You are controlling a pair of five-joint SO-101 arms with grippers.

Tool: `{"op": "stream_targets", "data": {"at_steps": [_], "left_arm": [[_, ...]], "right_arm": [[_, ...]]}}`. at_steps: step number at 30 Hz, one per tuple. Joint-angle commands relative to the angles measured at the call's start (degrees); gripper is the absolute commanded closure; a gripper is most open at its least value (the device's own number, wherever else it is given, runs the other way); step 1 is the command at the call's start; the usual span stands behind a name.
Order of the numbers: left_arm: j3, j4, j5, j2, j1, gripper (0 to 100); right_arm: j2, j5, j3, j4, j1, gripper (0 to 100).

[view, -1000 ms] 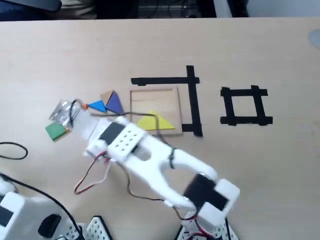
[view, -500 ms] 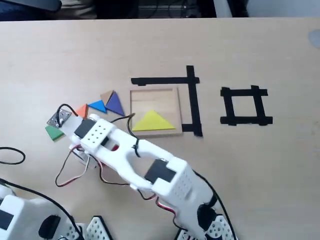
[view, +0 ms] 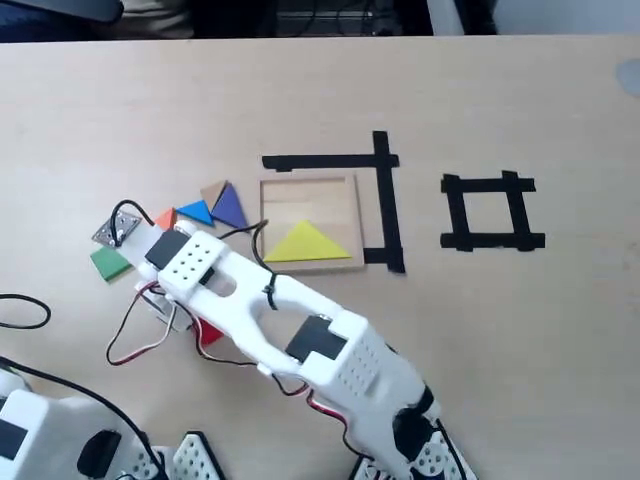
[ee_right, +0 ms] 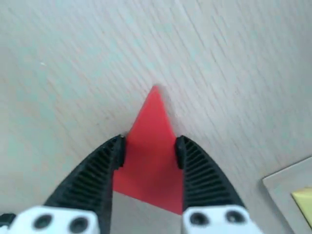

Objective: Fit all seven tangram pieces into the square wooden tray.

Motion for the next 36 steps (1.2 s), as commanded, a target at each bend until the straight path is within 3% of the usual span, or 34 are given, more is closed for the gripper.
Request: {"op": "stream_targets", "data": {"at_steps": [1, 21, 36], "left_arm": [[2.5, -1.3, -0.5, 0.5, -1.6, 97], [2.5, -1.3, -0.4, 0.5, -1.6, 97], [2.5, -1.3, -0.4, 0.5, -1.6, 97]], "right_arm": [[-0.1, 0.7, -1.3, -0.5, 0.6, 97.8], [-1.9, 0.4, -1.4, -0.5, 1.7, 98.8], [-31.9, 4.5, 10.8, 9.8, 6.1, 98.8]]}}
